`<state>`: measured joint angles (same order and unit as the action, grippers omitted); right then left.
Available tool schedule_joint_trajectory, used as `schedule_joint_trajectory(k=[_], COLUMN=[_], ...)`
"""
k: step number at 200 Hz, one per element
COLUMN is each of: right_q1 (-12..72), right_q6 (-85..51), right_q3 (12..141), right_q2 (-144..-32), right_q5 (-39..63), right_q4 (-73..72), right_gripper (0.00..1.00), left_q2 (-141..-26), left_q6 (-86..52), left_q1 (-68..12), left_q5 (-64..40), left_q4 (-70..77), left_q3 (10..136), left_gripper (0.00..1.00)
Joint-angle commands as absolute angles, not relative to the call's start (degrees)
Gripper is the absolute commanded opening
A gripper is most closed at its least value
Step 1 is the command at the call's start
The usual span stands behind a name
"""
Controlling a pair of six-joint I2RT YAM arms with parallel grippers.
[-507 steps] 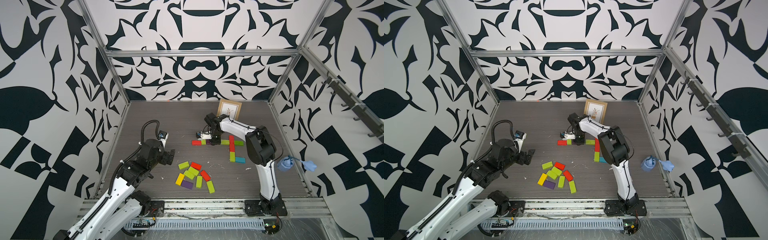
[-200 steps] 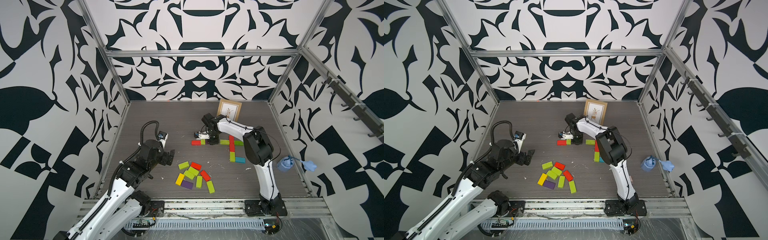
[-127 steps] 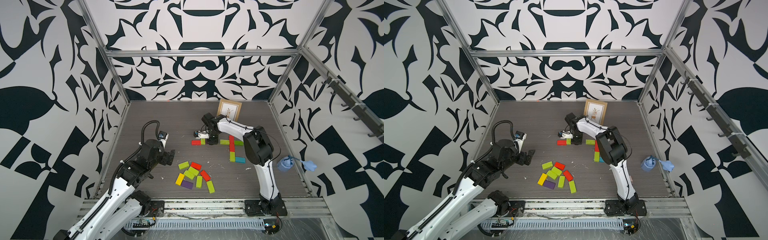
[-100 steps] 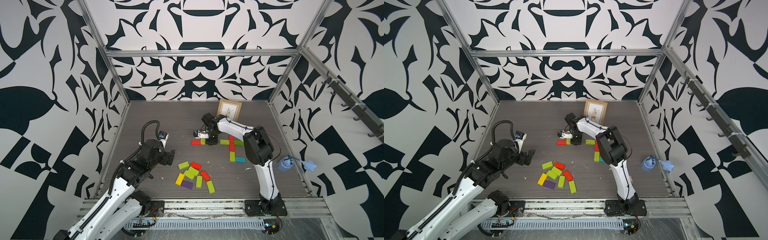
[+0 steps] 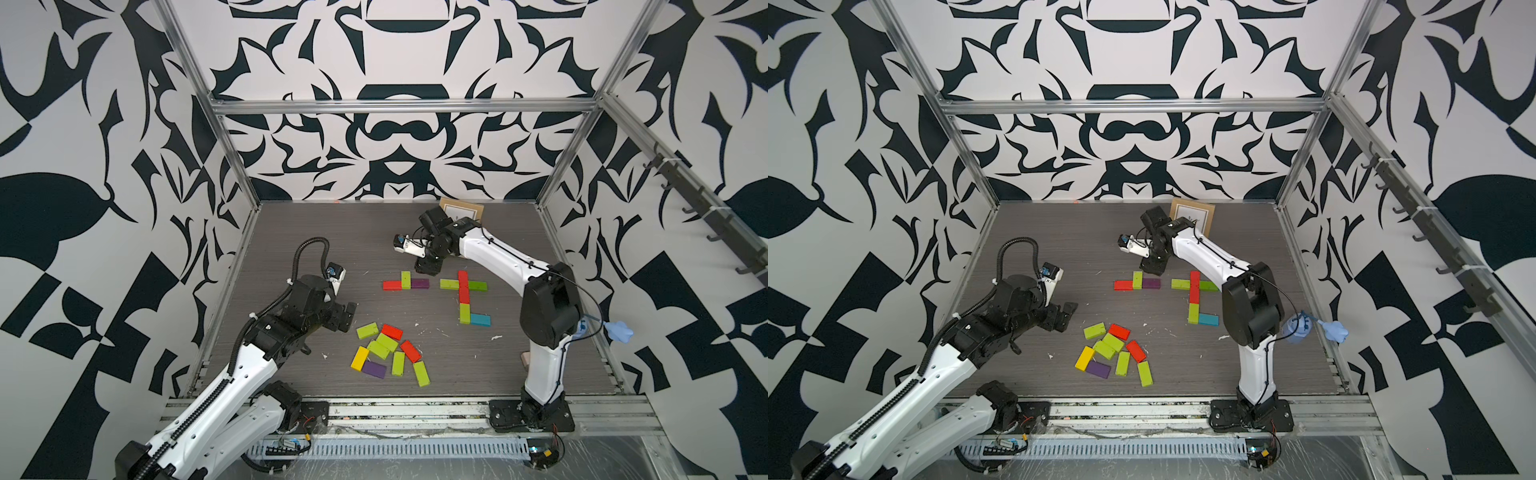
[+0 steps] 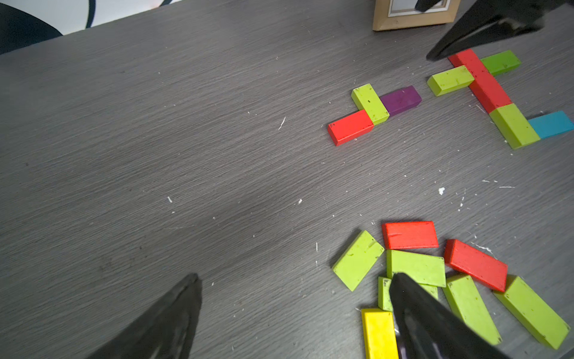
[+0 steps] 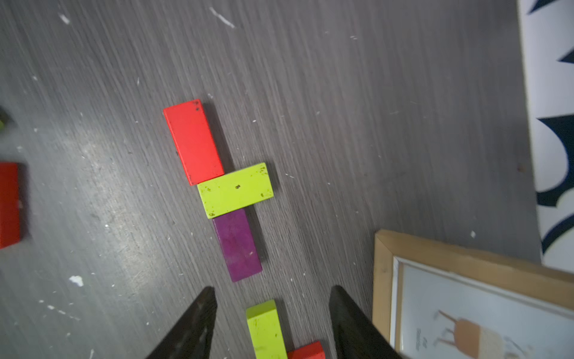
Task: Assemble the letter t with building blocks
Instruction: Assemble the building block at the center of the board, then pick up the building block from the center of the board.
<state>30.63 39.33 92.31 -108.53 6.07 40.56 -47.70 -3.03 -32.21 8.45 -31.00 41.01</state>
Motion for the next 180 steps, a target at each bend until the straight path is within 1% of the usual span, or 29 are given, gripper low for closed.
schedule_joint_trajectory(k=[1, 13, 23, 42, 62, 82, 103, 124, 154, 180], right_q1=[30.22, 30.20, 30.17, 30.15, 30.19, 30.28, 30.23, 30.24, 30.90, 34.02], right_q6=[32.70, 29.30, 26.60, 22.26, 18.03, 12.67, 4.25, -3.82, -10.24, -13.36], right_q3=[84.54, 78.03, 72.45, 64.11, 56.59, 51.94, 49.26, 45.06, 40.61, 40.24], right_q2=[-100.27, -95.24, -90.55, -82.99, -75.24, -69.47, -65.29, -61.74, -58.45, -57.96], right_q5=[7.26, 6.37, 4.33, 2.01, 0.39, -0.53, -2.86, -1.78, -1.42, -1.40], right_q4=[34.05, 28.00, 23.42, 17.99, 15.16, 16.20, 19.13, 19.25, 20.64, 23.56], right_gripper=[0.64, 0.65, 0.69, 0.74, 0.80, 0.81, 0.79, 0.75, 0.71, 0.68], left_q2=[-49.16, -50.16, -51.32, -54.43, -58.21, -61.26, -63.06, -63.24, -62.29, -60.45], left_q6=[-1.38, 1.29, 4.26, 9.76, 14.34, 15.87, 15.52, 14.87, 12.79, 10.56], left_q1=[-31.99, -31.99, -31.99, -31.99, -32.04, -32.08, -32.15, -32.10, -32.08, -32.08], left_q5=[3.75, 1.44, -0.55, -2.23, -2.71, -2.54, -2.63, -2.73, -1.56, 0.42], left_q4=[-29.68, -29.53, -30.28, -33.28, -36.55, -37.54, -37.05, -35.88, -35.24, -34.00], left_q3=[42.34, 42.94, 44.00, 47.26, 50.69, 52.67, 53.32, 53.06, 52.97, 51.80], left_gripper=[0.98, 0.98, 0.98, 0.97, 0.96, 0.96, 0.95, 0.95, 0.95, 0.95])
